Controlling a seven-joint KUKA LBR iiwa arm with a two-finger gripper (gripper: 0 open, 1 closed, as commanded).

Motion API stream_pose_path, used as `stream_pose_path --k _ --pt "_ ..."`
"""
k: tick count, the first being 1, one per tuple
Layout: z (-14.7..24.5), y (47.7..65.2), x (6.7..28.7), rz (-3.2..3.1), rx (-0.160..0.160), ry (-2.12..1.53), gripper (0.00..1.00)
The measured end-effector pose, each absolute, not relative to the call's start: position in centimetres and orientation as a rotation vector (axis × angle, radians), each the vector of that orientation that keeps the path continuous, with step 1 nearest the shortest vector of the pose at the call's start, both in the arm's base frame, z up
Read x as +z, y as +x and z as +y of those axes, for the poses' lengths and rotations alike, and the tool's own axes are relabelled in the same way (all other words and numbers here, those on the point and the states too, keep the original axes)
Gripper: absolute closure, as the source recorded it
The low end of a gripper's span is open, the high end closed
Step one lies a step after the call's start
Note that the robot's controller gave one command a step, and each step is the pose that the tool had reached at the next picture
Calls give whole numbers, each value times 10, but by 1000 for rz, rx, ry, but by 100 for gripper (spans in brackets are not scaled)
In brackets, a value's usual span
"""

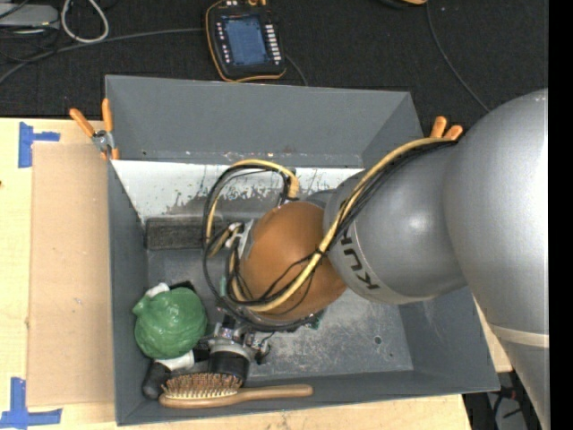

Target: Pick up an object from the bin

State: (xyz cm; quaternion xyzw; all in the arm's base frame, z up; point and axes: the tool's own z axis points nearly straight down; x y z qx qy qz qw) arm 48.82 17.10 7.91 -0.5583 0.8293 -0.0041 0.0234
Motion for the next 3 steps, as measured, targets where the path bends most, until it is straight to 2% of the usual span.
stream_pose_path --k 1,3 --pt "171 482 104 2586 -3 -1741 100" --pt "172 481 167 2586 -1 -1736 100"
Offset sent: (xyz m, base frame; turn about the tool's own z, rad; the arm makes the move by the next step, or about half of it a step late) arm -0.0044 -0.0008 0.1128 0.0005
